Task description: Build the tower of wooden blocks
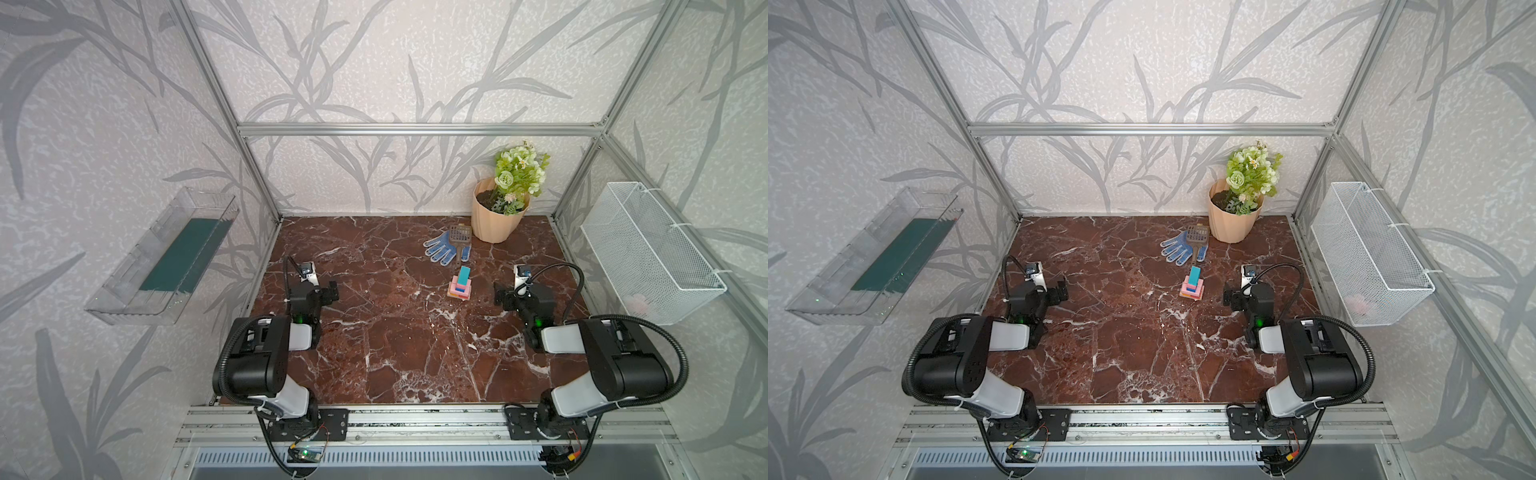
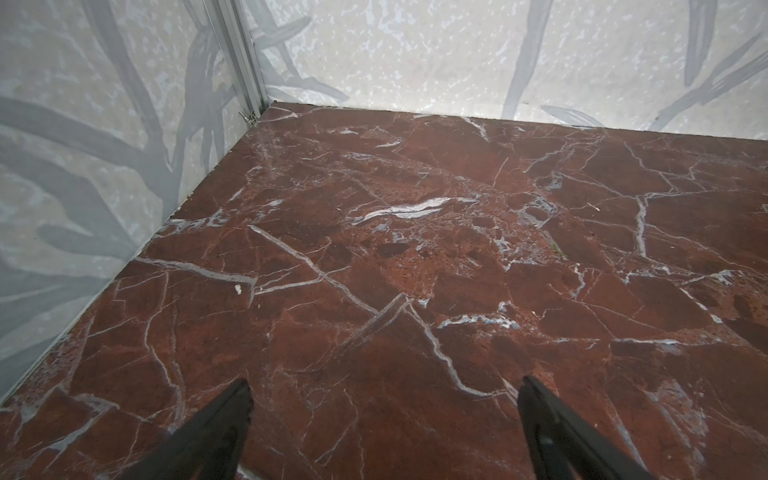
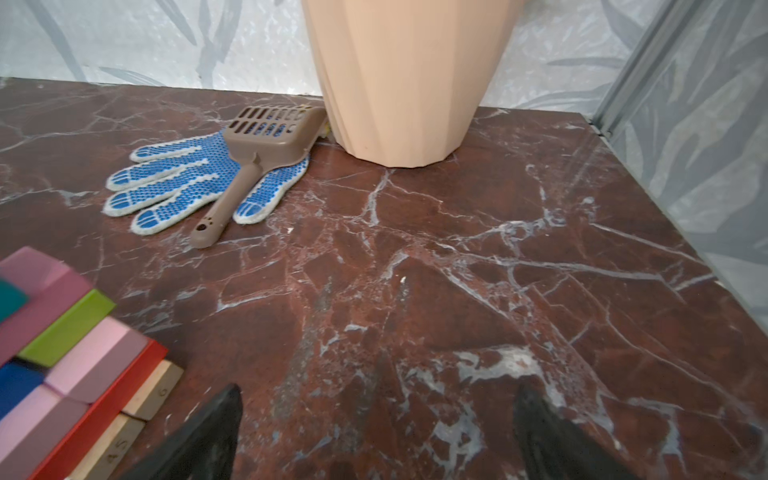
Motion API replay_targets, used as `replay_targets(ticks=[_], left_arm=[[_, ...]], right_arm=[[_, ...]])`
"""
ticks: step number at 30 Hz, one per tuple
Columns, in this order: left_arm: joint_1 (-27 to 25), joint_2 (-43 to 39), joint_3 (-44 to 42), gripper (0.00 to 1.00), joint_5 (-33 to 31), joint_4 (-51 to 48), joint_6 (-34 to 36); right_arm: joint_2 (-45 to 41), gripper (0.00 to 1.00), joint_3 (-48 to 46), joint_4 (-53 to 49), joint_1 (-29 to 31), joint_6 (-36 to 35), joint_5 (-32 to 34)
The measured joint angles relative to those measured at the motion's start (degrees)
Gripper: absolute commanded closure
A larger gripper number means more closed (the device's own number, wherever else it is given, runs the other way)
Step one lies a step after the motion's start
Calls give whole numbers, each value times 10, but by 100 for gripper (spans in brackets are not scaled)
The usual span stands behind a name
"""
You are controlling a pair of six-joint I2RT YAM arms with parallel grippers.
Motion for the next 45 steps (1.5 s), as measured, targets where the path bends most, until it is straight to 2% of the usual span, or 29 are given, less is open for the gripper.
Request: replay_targets(ticks=[5, 11, 34, 35, 38, 40, 43, 45], left_arm=[[0, 0, 0, 1, 1, 0, 0], [0, 0, 0, 1, 1, 0, 0], [0, 0, 0, 1, 1, 0, 0], [0, 0, 0, 1, 1, 0, 0], [0, 0, 0, 1, 2, 0, 0], [0, 0, 0, 1, 1, 0, 0], [0, 0, 0, 1, 2, 0, 0], [0, 0, 0, 1, 2, 0, 0]], right_arm=[[0, 1, 20, -8, 28, -5, 39], [0, 1, 20, -16, 29, -5, 58], [0, 1, 20, -22, 29, -7, 64], [-1, 1, 14, -12, 30, -8, 64], [0, 0, -68, 113, 30, -9, 64], [28, 1, -94, 146, 28, -7, 72], [23, 1, -32, 33, 26, -3, 78], [21, 1, 4, 55, 31, -9, 79]])
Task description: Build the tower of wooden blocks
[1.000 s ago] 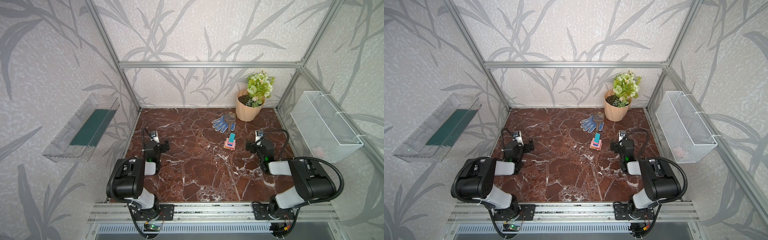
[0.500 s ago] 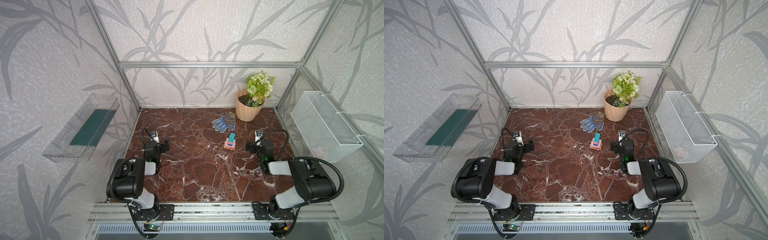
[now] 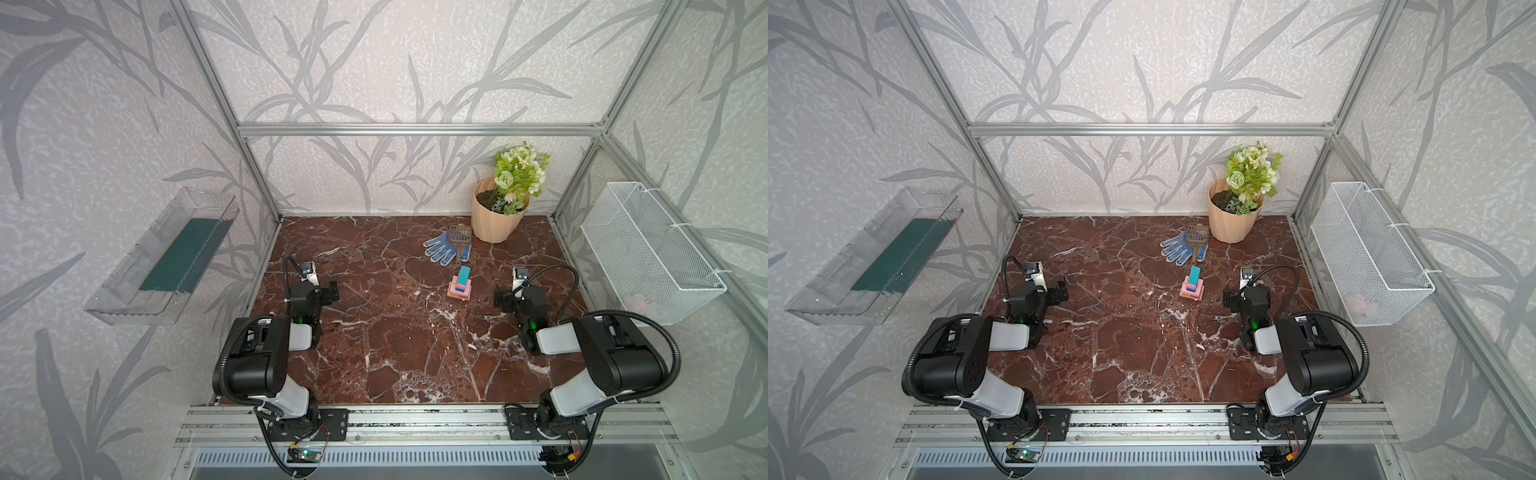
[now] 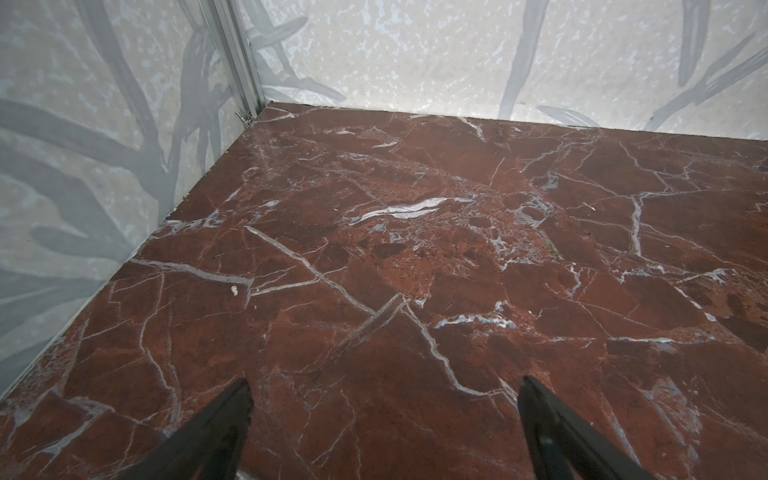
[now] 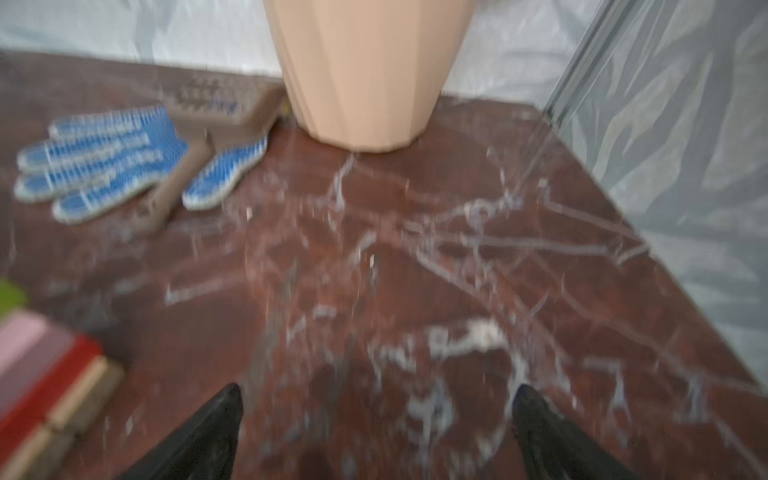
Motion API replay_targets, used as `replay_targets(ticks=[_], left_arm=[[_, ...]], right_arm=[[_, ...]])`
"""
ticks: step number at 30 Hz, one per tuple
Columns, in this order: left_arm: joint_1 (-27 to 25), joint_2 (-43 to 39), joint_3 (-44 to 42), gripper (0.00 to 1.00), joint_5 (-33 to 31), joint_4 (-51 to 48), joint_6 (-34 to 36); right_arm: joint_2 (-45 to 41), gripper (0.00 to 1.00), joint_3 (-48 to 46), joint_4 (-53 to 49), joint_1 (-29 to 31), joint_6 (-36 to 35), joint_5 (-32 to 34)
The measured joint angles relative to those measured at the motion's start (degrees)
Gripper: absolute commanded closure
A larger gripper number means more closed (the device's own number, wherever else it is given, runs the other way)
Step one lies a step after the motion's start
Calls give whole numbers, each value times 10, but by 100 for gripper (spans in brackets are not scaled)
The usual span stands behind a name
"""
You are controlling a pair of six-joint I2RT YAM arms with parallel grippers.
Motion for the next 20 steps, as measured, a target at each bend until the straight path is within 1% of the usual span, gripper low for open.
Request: replay_targets(ticks=[1, 3, 7, 11, 14, 20], left_arm=[[0, 0, 0, 1, 0, 0, 0], [0, 0, 0, 1, 0, 0, 0], [0, 0, 0, 1, 0, 0, 0], [0, 0, 0, 1, 0, 0, 0], [0, 0, 0, 1, 0, 0, 0], [0, 0, 0, 1, 0, 0, 0]], right_arm=[[-2, 1, 9, 2, 4, -2, 2], [-12, 1, 23, -30, 9, -5, 1], [-7, 1, 18, -25, 7, -7, -2], [-10, 1, 19, -59, 7, -7, -2], [-10, 1, 19, -61, 5, -7, -2], [-10, 1, 20, -75, -5, -6, -22]])
